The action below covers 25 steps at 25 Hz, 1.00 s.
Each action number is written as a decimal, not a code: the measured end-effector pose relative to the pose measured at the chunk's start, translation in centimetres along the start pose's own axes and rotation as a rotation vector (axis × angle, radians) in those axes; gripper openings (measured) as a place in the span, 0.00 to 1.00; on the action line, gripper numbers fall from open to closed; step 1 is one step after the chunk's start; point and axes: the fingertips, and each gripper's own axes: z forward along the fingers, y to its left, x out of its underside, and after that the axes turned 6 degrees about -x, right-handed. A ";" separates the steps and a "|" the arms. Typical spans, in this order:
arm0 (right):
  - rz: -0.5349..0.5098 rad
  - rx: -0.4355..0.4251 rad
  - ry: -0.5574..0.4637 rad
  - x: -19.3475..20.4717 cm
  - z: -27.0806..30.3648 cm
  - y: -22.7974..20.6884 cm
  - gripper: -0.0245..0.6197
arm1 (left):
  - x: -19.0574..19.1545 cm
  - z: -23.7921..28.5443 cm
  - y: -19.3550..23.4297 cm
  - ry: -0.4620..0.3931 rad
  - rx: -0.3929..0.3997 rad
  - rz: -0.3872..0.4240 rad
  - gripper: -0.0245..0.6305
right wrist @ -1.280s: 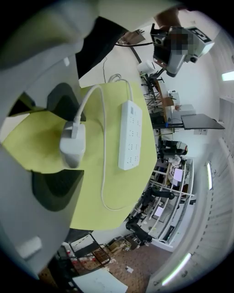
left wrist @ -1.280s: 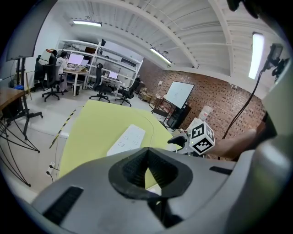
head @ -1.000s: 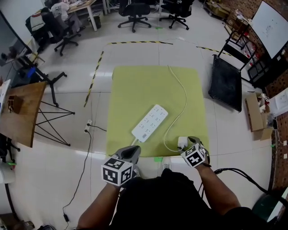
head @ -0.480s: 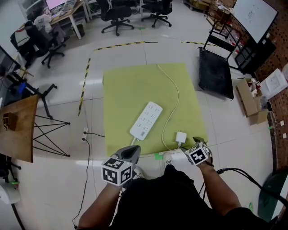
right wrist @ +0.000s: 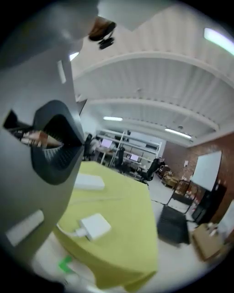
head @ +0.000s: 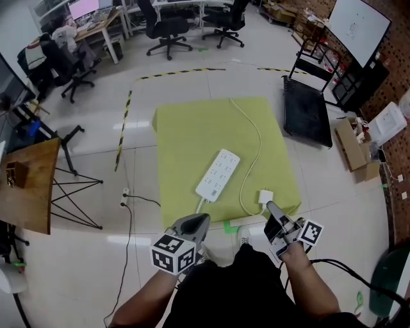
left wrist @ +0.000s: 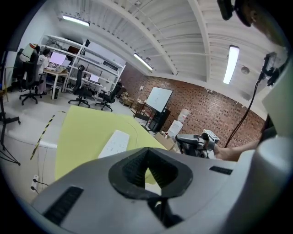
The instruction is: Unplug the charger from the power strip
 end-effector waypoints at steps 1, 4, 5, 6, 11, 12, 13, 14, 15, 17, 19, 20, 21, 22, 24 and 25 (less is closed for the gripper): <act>0.059 -0.094 -0.037 0.1 0.2 1.5 0.04 | -0.2 -0.2 -0.2 -0.013 0.003 0.000 0.05; 0.106 -0.279 -0.040 0.6 0.7 5.2 0.04 | -0.8 -0.8 -1.5 -0.039 0.012 -0.003 0.05; 0.089 -0.315 -0.010 1.1 0.9 6.1 0.04 | -0.9 -1.1 -2.1 -0.046 0.011 -0.002 0.05; 0.068 -0.338 0.026 1.6 1.1 6.9 0.04 | -1.0 -1.4 -2.7 -0.052 0.008 0.000 0.05; -0.096 -0.328 0.226 3.6 -0.2 9.6 0.04 | -1.1 -2.6 -5.9 -0.104 -0.046 0.005 0.05; -0.143 -0.312 0.257 3.7 -0.9 10.0 0.04 | -1.0 -2.9 -6.3 -0.118 -0.068 0.002 0.05; -0.191 -0.292 0.282 3.7 -1.7 10.3 0.04 | -0.9 -3.1 -6.8 -0.131 -0.091 -0.005 0.05; -0.238 -0.270 0.300 3.6 -2.7 10.6 0.04 | -0.7 -3.3 -7.2 -0.143 -0.112 -0.014 0.05; -0.283 -0.248 0.312 3.4 -3.9 10.7 0.04 | -0.4 -3.5 -7.8 -0.152 -0.130 -0.023 0.05; -0.361 -0.202 0.336 3.1 -6.4 10.6 0.04 | 0.5 -3.7 -9.4 -0.161 -0.159 -0.031 0.05; -0.412 -0.160 0.388 3.3 -9.0 9.9 0.04 | 1.7 -4.0 -11.4 -0.165 -0.182 -0.037 0.05; -0.426 -0.137 0.416 3.6 -10.2 9.3 0.04 | 2.4 -4.1 -12.4 -0.169 -0.195 -0.043 0.05; -0.433 -0.117 0.438 3.9 -11.3 8.6 0.04 | 3.0 -4.4 -13.2 -0.175 -0.209 -0.052 0.05; -0.433 -0.105 0.453 4.1 -12.3 8.1 0.04 | 3.6 -4.6 -13.9 -0.180 -0.224 -0.065 0.05; -0.422 -0.107 0.468 4.5 -13.9 7.7 0.04 | 4.8 -5.1 -15.4 -0.181 -0.247 -0.085 0.05; -0.420 -0.113 0.472 4.6 -14.5 7.8 0.04 | 5.3 -5.4 -16.1 -0.173 -0.253 -0.086 0.05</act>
